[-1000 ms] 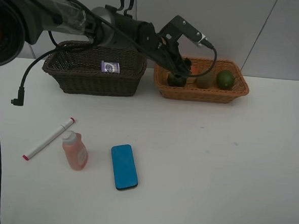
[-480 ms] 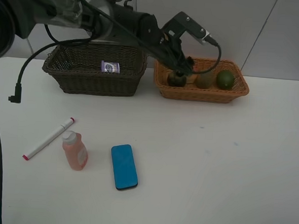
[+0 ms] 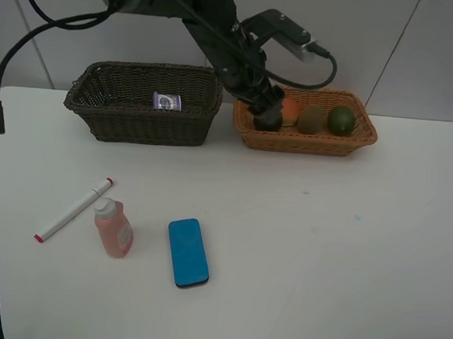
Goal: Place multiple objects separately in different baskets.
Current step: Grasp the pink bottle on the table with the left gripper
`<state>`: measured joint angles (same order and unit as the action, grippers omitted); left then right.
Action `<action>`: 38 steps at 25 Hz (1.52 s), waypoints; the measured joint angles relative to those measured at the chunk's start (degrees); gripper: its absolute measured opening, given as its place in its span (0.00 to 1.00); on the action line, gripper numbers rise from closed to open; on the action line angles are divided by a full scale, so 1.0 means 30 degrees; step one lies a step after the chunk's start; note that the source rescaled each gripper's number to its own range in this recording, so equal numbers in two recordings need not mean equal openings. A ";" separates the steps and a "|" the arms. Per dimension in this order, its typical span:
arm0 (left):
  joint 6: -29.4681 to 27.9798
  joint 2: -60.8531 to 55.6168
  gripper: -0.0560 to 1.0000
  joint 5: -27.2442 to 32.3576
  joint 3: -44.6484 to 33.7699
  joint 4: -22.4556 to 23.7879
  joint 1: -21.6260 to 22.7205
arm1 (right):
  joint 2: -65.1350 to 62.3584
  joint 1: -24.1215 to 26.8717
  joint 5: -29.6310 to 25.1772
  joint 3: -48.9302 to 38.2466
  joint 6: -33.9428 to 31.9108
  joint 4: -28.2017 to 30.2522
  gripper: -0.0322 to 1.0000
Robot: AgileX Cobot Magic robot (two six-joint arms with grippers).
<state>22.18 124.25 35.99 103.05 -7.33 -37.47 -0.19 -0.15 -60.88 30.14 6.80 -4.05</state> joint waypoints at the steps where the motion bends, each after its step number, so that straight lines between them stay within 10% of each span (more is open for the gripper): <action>1: 0.0000 -0.0200 0.98 0.0533 0.0000 0.0000 0.0000 | 0.0000 0.0000 0.0000 0.0000 0.0000 0.0000 0.99; 11: -0.0147 -0.1731 0.98 0.5540 0.0000 0.0103 -0.0087 | 0.0000 0.0000 0.0000 0.0000 0.0000 0.0000 0.99; 24: -0.5491 -0.2750 0.98 1.0504 -0.0090 0.1324 -0.0211 | 0.0000 0.0000 0.0000 0.0000 0.0000 0.0000 0.99; 38: -1.0966 -0.8405 0.98 0.8850 -0.8383 0.3692 -0.0211 | 0.0000 0.0000 0.0000 0.0000 0.0000 0.0000 0.99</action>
<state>-10.72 99.03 62.54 77.90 3.74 -38.11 -0.19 -0.15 -60.88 30.14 6.80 -4.05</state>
